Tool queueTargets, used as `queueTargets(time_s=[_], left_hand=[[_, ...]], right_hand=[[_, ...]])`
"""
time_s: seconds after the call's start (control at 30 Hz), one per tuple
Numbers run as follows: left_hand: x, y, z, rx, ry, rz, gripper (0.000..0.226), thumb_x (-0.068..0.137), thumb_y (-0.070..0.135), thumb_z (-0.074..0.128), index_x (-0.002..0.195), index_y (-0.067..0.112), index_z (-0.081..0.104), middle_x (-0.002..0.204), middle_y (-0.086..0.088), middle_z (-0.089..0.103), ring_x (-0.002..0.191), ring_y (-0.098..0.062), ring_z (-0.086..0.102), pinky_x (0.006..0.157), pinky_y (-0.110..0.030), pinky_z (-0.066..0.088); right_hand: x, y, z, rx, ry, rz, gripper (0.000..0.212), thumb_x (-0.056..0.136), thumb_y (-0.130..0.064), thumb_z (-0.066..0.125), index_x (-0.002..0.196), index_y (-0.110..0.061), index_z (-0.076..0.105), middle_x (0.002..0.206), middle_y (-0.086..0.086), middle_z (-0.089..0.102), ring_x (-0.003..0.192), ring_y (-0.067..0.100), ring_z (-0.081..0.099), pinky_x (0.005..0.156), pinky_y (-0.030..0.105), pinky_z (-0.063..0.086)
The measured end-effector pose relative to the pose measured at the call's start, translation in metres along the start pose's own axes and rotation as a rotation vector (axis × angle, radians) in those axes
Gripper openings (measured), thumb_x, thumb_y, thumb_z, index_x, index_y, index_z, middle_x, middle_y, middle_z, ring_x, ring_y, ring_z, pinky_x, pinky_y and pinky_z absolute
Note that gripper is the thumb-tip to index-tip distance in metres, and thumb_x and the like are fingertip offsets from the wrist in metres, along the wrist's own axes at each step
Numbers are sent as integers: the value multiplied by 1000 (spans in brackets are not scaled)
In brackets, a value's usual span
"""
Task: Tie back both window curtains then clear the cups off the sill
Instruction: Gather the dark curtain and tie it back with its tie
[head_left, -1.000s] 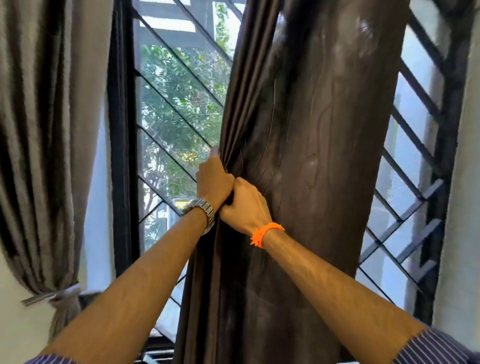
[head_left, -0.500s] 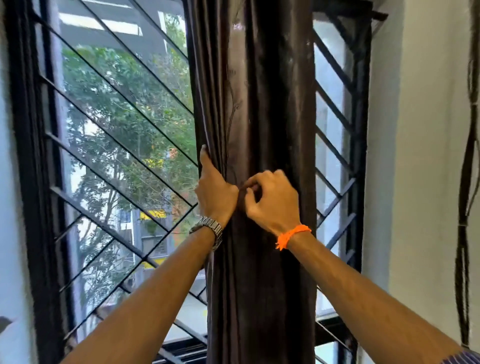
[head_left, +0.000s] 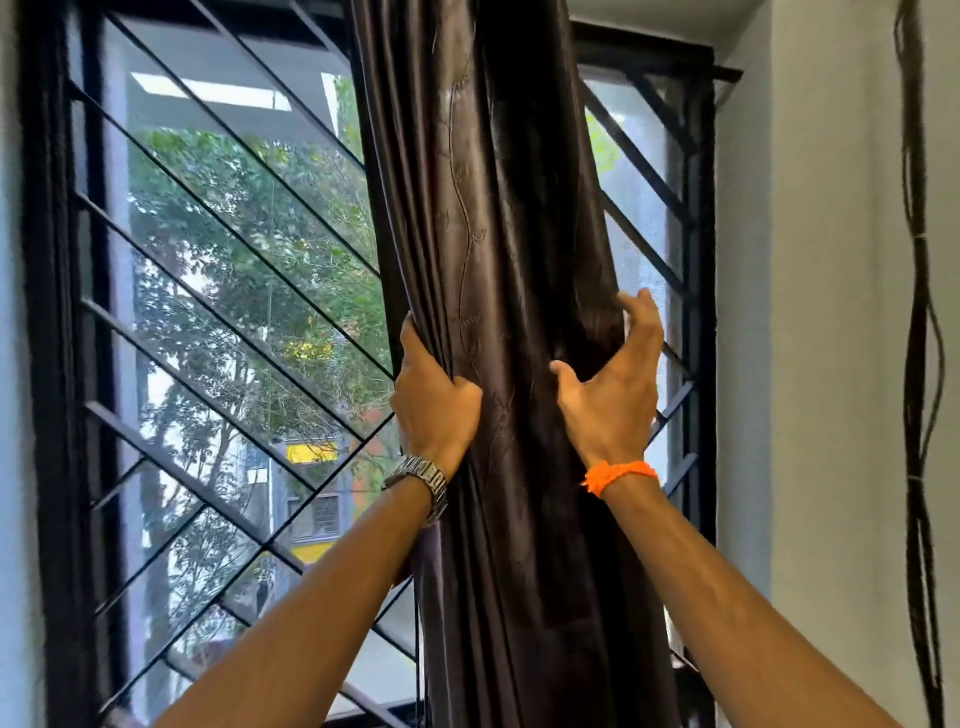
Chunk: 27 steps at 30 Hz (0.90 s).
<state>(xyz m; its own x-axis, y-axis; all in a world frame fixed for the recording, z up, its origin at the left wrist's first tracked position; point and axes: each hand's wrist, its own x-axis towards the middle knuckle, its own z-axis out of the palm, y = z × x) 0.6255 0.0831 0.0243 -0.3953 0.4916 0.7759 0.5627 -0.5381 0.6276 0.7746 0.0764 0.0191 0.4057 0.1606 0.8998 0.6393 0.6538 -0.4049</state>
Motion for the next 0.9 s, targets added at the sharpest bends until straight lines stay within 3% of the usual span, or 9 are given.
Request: queueTargets(time_s=[0.07, 0.13, 0.2, 0.27, 0.4, 0.53, 0.63, 0.8, 0.9], left_hand=[[1, -1, -2, -25, 9, 4, 82, 75, 11, 59, 149, 19, 24, 113, -6, 67, 95, -30, 66, 79, -38, 53], [2, -2, -3, -42, 20, 12, 75, 78, 13, 58, 146, 19, 28, 108, -5, 68, 91, -29, 66, 73, -33, 51], [3, -2, -6, -40, 26, 15, 68, 80, 12, 55, 144, 19, 32, 111, -6, 67, 94, -30, 65, 72, -31, 46], [4, -4, -10, -22, 43, 6, 64, 82, 7, 50, 143, 19, 34, 113, -10, 66, 97, -34, 62, 73, -33, 42], [7, -12, -18, 11, 54, 10, 62, 84, -1, 43, 143, 18, 36, 108, -13, 67, 97, -35, 62, 72, -30, 36], [12, -19, -22, -38, -55, 15, 62, 85, 0, 41, 144, 20, 35, 106, -10, 66, 91, -30, 63, 71, -33, 44], [16, -22, -21, -59, -149, -9, 58, 87, 3, 39, 144, 17, 36, 111, -10, 65, 93, -30, 61, 70, -31, 41], [19, -29, -20, -117, -249, -42, 43, 101, 26, 40, 144, 19, 37, 121, -10, 63, 99, -28, 61, 81, -35, 46], [19, -34, -24, -155, -352, -80, 55, 99, 54, 35, 145, 24, 36, 131, -5, 59, 112, -24, 59, 91, -35, 45]], right_hand=[[-2, -4, 3, 61, -46, 166, 90, 67, -19, 82, 138, -32, 29, 144, -6, 47, 116, 22, 60, 98, 34, 50], [-3, -9, 9, 51, -118, 271, 81, 66, -25, 83, 131, -32, 35, 118, -3, 67, 96, 23, 68, 86, 41, 55], [-5, -14, 15, 18, -189, 297, 66, 66, -31, 83, 121, -26, 48, 103, -1, 73, 94, 24, 69, 84, 37, 55], [-9, -19, 24, -51, -247, 297, 52, 70, -33, 80, 116, -21, 59, 105, 3, 73, 99, 27, 68, 84, 33, 53], [-22, -19, 45, -69, -336, 336, 31, 79, -17, 67, 111, -14, 67, 104, 10, 73, 99, 33, 66, 78, 32, 50], [-39, -20, 63, -1, -515, 309, 34, 79, 0, 55, 110, -8, 67, 100, 17, 72, 94, 35, 66, 66, 27, 45], [-52, -30, 76, 73, -655, 225, 40, 85, -1, 54, 124, -10, 60, 111, 15, 69, 100, 32, 65, 66, 19, 38], [-60, -42, 96, 109, -822, 115, 44, 95, -13, 56, 137, -6, 46, 120, 15, 64, 107, 32, 61, 69, 15, 35], [-62, -46, 102, 111, -896, 96, 46, 96, -13, 54, 140, -5, 44, 122, 15, 63, 112, 29, 61, 78, 16, 39]])
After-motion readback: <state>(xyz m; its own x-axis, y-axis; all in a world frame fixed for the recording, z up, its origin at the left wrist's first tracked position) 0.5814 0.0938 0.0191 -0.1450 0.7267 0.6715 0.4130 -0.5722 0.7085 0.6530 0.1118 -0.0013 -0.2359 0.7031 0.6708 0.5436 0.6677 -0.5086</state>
